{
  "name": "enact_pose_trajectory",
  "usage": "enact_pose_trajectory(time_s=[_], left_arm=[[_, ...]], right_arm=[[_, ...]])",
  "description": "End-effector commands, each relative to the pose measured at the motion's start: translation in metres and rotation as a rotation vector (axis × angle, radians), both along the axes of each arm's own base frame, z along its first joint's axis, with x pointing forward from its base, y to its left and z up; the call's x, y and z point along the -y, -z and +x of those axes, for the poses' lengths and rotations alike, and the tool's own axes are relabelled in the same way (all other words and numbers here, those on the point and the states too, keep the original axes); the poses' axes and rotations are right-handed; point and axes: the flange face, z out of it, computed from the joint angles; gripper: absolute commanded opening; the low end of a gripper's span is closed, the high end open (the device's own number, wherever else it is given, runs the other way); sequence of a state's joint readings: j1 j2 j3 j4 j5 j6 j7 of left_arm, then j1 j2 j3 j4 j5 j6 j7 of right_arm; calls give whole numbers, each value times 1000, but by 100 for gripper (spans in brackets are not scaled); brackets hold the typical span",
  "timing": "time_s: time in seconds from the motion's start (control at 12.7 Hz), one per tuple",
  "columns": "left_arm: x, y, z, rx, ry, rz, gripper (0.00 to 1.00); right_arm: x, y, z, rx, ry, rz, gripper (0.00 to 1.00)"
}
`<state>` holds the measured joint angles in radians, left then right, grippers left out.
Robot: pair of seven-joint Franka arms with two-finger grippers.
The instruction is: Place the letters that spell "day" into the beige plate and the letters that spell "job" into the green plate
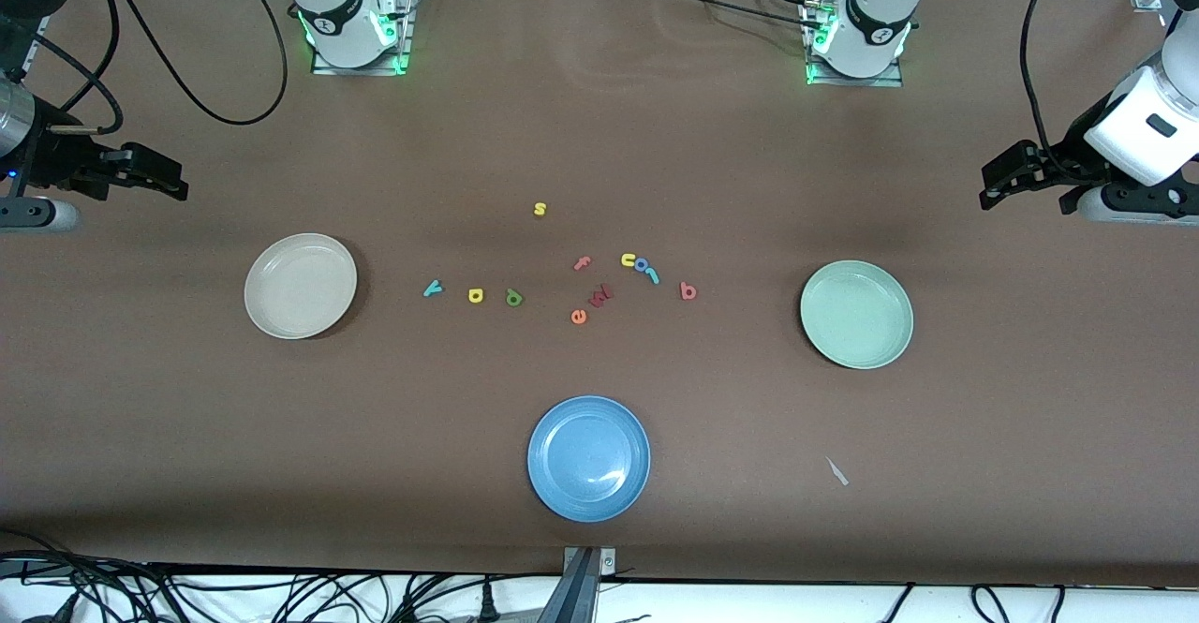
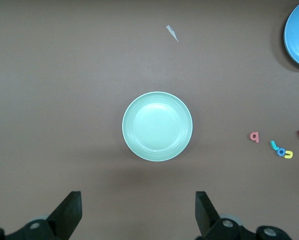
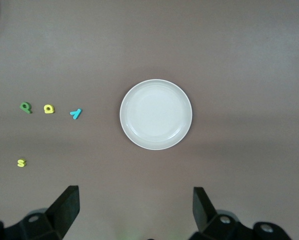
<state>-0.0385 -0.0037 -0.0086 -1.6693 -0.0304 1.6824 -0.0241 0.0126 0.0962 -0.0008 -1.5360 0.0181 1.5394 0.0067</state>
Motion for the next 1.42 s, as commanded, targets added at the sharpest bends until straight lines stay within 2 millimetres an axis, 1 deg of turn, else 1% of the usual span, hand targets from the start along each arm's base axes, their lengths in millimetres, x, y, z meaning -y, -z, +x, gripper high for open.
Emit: enact_pose_trajectory(time_s=[0.0,0.39,0.47,0.55,0.63,0.79,1.18,1.34], left_arm=[[-1,0,-8,-21,21,29,100],[-1,3,-8,-37,25,29,100],[2,4,-8,-37,31,29,100],[4,9,-3,-36,34,31,100],[4,4,-1,-26,34,30,100],[8,5,0,-26,40,32,100],[4,6,1,-30,41,45,100],[5,12,3,-39,43,46,100]], right_arm=[[2,-1,3,2,9,33,100],[2,0,2,-8,4,35,100],[1,0,2,-9,7,33,100],[1,1,2,-10,8,33,100],[1,1,2,-12,16,32,100],[2,1,2,-11,22,28,100],[2,2,3,-3,20,16,100],[2,2,3,-3,20,16,100]])
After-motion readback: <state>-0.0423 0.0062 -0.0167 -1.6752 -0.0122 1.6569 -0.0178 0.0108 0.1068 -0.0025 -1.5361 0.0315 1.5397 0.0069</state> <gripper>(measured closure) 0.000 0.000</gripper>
